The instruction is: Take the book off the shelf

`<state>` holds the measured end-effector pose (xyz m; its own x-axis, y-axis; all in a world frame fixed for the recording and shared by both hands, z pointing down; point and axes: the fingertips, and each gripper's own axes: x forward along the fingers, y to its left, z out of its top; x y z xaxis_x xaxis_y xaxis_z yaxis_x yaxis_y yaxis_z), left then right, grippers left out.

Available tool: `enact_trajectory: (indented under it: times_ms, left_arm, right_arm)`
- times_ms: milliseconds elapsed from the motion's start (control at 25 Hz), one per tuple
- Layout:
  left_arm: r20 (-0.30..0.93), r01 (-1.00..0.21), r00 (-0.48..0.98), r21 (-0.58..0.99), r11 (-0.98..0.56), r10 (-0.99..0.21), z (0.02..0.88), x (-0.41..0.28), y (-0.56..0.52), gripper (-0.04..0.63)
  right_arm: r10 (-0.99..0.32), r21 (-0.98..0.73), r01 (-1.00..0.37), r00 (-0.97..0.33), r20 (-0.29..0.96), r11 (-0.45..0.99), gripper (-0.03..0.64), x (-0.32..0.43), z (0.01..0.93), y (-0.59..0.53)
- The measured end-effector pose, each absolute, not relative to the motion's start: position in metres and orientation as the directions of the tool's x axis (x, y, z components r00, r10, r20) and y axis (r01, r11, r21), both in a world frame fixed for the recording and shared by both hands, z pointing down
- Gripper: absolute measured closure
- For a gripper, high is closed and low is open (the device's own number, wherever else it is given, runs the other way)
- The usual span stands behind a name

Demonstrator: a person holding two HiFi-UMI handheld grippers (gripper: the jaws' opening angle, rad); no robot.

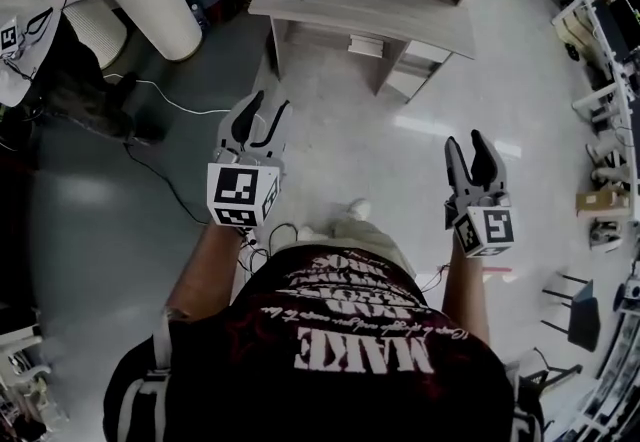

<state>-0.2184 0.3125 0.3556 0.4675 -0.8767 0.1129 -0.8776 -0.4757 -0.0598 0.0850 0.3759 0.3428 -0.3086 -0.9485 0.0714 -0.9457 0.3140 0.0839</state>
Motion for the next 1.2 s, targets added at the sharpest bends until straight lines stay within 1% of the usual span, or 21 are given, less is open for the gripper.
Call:
enact_trajectory:
  times_ms: [160,240,400,520,760,1000,1200]
  left_arm:
    - [0.131,-0.879,0.463,-0.056,-0.473,-0.876,0.363,-0.217,0.290,0.420]
    - [0.142,-0.878,0.461,-0.069,-0.473,-0.876,0.367,-0.214,0.278,0.420]
    - [0.162,-0.880,0.455,-0.071,-0.470,-0.876,0.372,-0.208,0.245,0.420]
    - [0.162,-0.876,0.464,-0.061,-0.478,-0.871,0.370,-0.196,0.214,0.420]
    - [0.158,-0.881,0.467,-0.009,-0.474,-0.870,0.361,-0.165,0.140,0.420]
    - [0.161,-0.886,0.452,-0.032,-0.463,-0.877,0.356,-0.130,0.084,0.420]
    - [0.159,-0.890,0.443,-0.044,-0.454,-0.882,0.358,-0.101,0.054,0.422]
  right_arm:
    - [-0.954,0.054,-0.954,-0.289,0.075,0.294,0.407,0.096,0.347,0.357]
    - [-0.953,0.025,-0.954,-0.295,0.070,0.297,0.407,0.098,0.348,0.345]
    - [-0.945,0.030,-0.945,-0.323,0.060,0.325,0.407,0.105,0.350,0.307]
    - [-0.942,0.027,-0.944,-0.327,0.076,0.329,0.407,0.117,0.357,0.270]
    - [-0.920,0.020,-0.923,-0.382,0.084,0.385,0.405,0.126,0.354,0.189]
    - [-0.899,0.025,-0.901,-0.430,0.081,0.433,0.407,0.152,0.349,0.128]
    - [-0.867,-0.017,-0.868,-0.497,0.033,0.497,0.408,0.169,0.348,0.091]
